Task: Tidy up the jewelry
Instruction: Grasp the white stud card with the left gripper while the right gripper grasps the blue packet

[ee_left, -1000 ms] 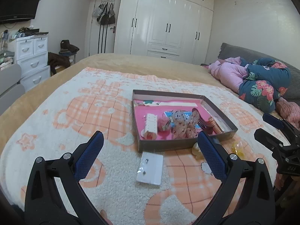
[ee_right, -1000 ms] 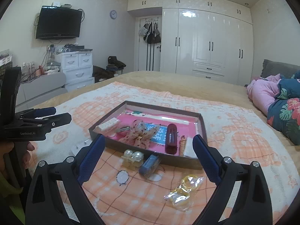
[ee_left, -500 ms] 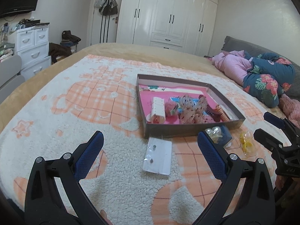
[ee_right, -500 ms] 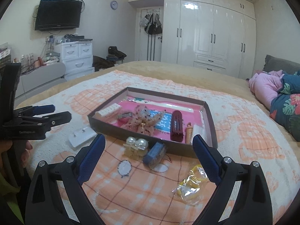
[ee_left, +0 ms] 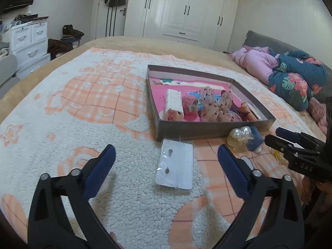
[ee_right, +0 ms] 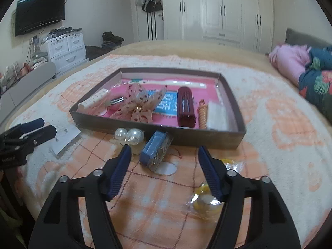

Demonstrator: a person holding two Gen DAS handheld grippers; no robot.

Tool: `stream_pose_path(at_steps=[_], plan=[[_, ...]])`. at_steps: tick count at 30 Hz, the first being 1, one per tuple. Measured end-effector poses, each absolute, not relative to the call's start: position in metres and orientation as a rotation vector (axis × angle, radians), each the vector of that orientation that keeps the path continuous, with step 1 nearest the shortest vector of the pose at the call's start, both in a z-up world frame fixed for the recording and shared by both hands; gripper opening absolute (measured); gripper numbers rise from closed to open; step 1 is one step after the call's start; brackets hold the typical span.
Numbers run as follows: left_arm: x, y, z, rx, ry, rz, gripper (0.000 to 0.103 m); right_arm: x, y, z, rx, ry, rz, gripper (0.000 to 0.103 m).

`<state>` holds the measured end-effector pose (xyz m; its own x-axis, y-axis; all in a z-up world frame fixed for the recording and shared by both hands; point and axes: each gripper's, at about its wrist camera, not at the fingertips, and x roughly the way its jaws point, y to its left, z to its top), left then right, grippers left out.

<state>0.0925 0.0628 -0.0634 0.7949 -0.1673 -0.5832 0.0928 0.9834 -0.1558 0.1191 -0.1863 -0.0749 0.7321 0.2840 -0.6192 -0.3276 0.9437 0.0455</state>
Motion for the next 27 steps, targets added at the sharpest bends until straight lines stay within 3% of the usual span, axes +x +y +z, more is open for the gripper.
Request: stream_pose_path(at_steps=[7,16,20,27], plan=[[0.101,0.058,-0.074,-0.12,0.685,-0.165,0.064,0.136,-0.183,-0.084,-0.006,0.74,0.354,0.042],[0.109,0.055,-0.085,-0.119,0.738,-0.18,0.046,0.147,-0.176,-0.094,0.023,0.779,0.369,0.033],[0.111,0.052,-0.087,-0.107,0.751,-0.186,0.032,0.146,-0.177,-0.094,0.028,0.773,0.384,0.032],[0.108,0.045,-0.084,-0.076,0.746,-0.202,0.03,0.139,-0.178,-0.09,0.008,0.755,0.4,0.03]])
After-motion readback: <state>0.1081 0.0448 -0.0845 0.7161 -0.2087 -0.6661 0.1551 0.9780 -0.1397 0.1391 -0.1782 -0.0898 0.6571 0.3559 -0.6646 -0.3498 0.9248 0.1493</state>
